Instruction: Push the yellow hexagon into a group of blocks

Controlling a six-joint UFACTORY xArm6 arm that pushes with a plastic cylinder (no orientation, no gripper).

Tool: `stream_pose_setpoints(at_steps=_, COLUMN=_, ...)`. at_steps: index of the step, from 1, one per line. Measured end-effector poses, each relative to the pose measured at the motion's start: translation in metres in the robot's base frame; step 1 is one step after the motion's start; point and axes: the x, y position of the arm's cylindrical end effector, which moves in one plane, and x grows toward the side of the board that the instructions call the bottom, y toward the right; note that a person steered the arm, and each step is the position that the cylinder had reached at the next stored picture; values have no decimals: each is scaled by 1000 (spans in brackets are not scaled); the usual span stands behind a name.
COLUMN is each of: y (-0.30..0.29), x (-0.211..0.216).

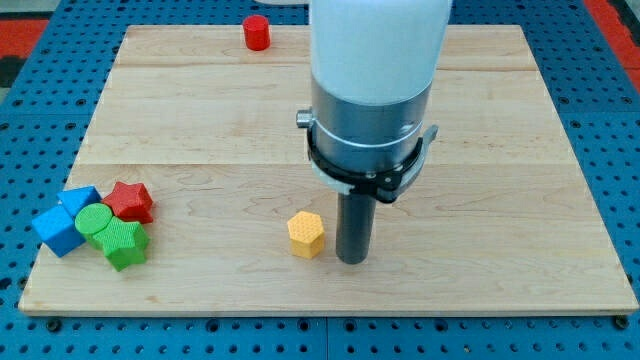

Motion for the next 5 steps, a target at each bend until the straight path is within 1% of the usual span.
stream_pose_setpoints(at_steps=1, y=-40, x=-1)
stream_pose_setpoints(at_steps=2, y=16, x=-6)
stream_pose_setpoints(at_steps=3, y=13, x=-23)
stream_pose_setpoints(at_steps=4, y=-62, x=-28)
stream_pose_setpoints(at_steps=5, y=-133, x=-42)
